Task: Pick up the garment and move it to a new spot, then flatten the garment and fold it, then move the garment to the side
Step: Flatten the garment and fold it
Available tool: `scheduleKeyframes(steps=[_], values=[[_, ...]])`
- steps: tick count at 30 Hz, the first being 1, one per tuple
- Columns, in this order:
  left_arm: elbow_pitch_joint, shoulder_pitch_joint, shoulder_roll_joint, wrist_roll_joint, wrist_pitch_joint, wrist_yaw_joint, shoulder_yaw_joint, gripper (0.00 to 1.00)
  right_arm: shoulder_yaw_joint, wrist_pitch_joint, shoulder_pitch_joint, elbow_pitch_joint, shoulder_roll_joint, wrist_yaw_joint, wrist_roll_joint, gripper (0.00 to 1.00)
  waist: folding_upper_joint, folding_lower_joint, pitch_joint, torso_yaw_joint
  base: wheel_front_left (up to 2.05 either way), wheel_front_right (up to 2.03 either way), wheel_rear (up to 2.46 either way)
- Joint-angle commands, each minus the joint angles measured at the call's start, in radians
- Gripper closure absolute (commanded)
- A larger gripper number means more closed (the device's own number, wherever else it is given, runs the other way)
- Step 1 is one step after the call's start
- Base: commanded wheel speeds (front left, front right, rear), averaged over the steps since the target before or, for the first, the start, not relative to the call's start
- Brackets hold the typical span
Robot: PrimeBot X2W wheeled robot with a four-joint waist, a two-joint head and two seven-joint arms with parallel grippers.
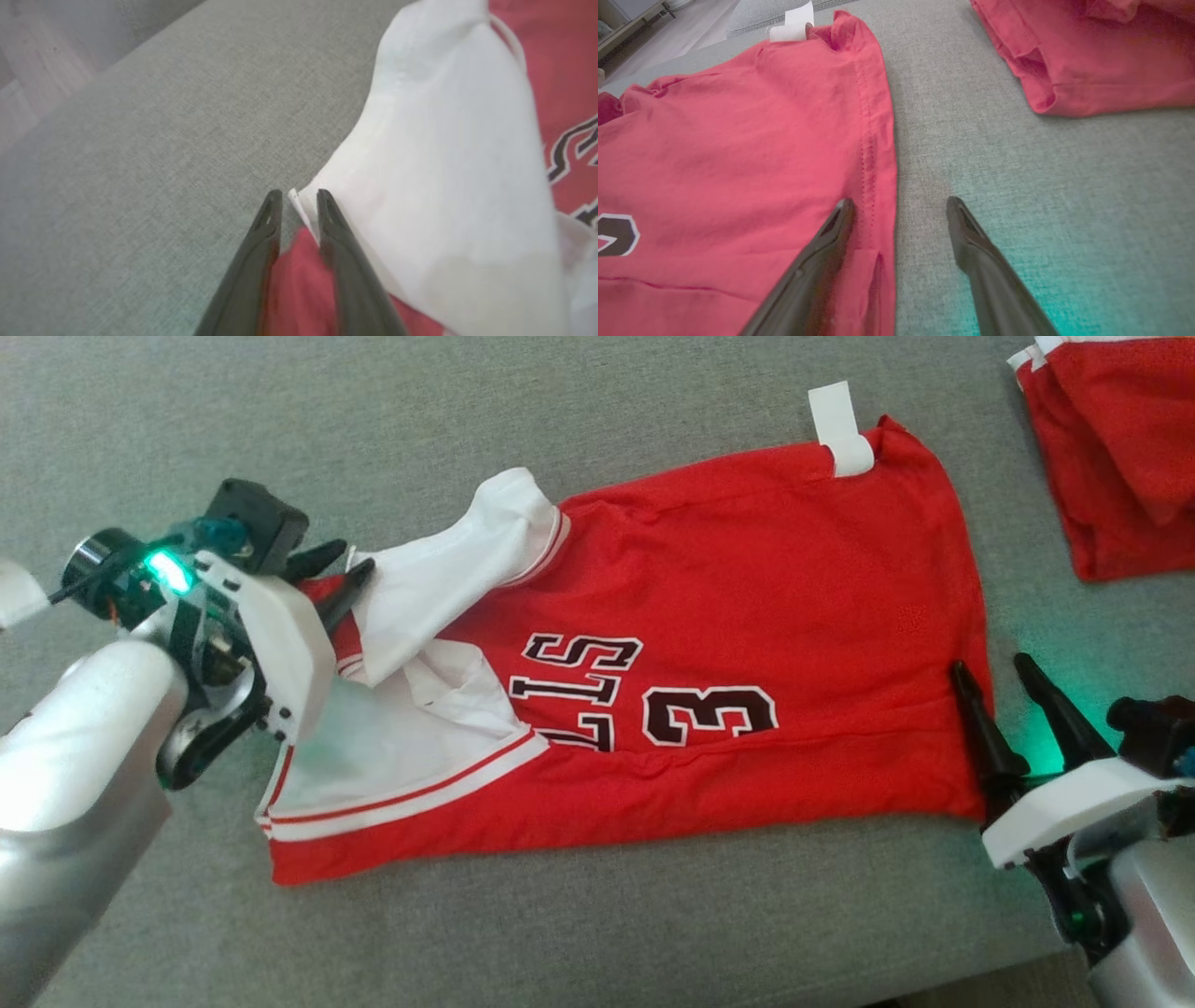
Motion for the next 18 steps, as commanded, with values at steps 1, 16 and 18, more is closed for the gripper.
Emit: scheduleKeyframes(steps=[1, 16, 18], values=[[-0.021, -0.054, 0.047, -0.012, 0.018, -0.001, 0.034, 0.64, 0.023, -0.007, 0.004, -0.001, -0.02, -0.001, 0.009, 0.0, 0.0, 0.0, 0.0, -0.002, 0.0, 0.0, 0.0], [-0.054, -0.102, 0.059, 0.033, -0.076, 0.006, 0.043, 1.0, 0.043, -0.039, -0.016, 0.019, -0.025, -0.001, 0.011, 0.0, 0.0, 0.0, -0.009, -0.005, 0.0, 0.0, 0.0], [-0.05, -0.122, 0.055, 0.053, -0.12, 0.012, 0.053, 1.0, 0.045, -0.036, -0.031, 0.009, -0.033, -0.001, 0.009, 0.0, 0.0, 0.0, -0.014, -0.003, 0.0, 0.0, 0.0]])
